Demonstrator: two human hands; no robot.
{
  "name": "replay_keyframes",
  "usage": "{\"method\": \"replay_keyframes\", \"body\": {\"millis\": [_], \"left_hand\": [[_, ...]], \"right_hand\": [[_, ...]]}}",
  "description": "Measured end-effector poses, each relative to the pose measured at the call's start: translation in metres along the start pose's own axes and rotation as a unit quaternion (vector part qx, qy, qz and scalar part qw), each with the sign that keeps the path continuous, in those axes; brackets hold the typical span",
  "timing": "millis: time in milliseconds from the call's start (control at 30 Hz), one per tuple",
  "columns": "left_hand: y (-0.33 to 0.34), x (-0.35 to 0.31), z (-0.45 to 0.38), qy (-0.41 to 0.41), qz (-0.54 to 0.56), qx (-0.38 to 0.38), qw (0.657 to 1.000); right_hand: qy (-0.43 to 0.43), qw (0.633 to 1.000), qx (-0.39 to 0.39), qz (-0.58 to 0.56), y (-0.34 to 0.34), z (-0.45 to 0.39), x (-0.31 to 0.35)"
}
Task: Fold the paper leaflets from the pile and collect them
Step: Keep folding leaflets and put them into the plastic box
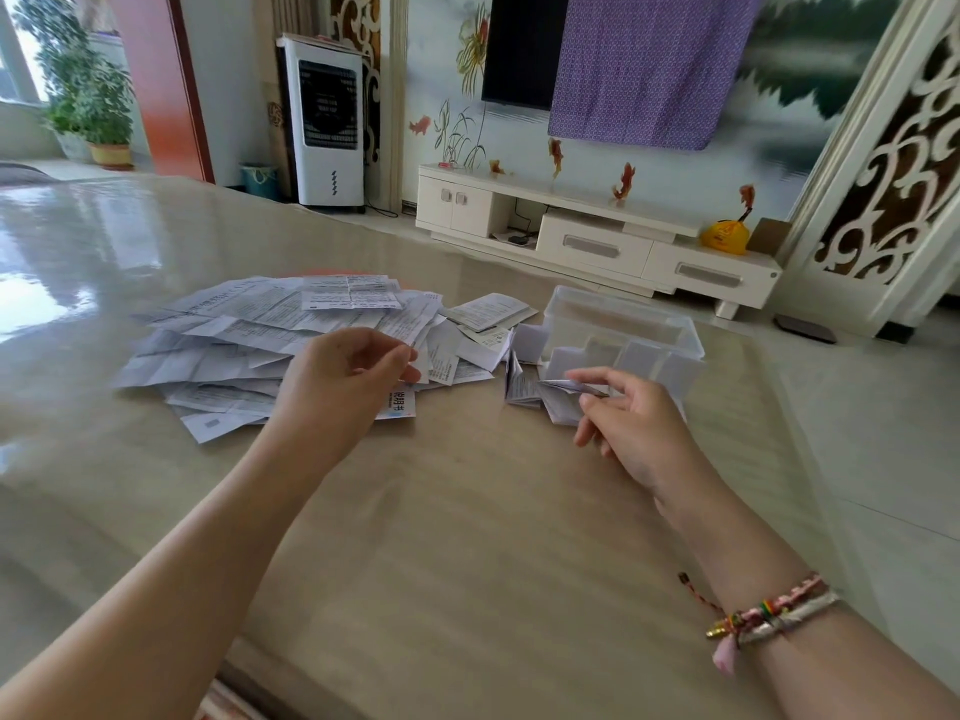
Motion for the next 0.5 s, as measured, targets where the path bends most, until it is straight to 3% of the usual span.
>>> {"method": "replay_keyframes", "body": {"millis": [200, 500], "left_hand": [[-0.007, -0.001, 0.003, 0.001, -0.003, 0.004, 1.0], [-0.03, 0.003, 0.006, -0.007, -0.019, 0.01, 1.0]], "right_hand": [[-0.072, 0.995, -0.043, -0.053, -0.005, 0.009, 0.017], [-0.104, 0.992, 0.044, -0.048, 0.029, 0.02, 0.045]]}}
Point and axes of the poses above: each hand's wrist, its own z-axis away from the middle knuckle, its own y-axis out of the palm, x = y × z, the point moved 6 cm from there along -z, towards the middle knuckle, and after that the axes turned 14 degrees about z, right-handed, at the moved point
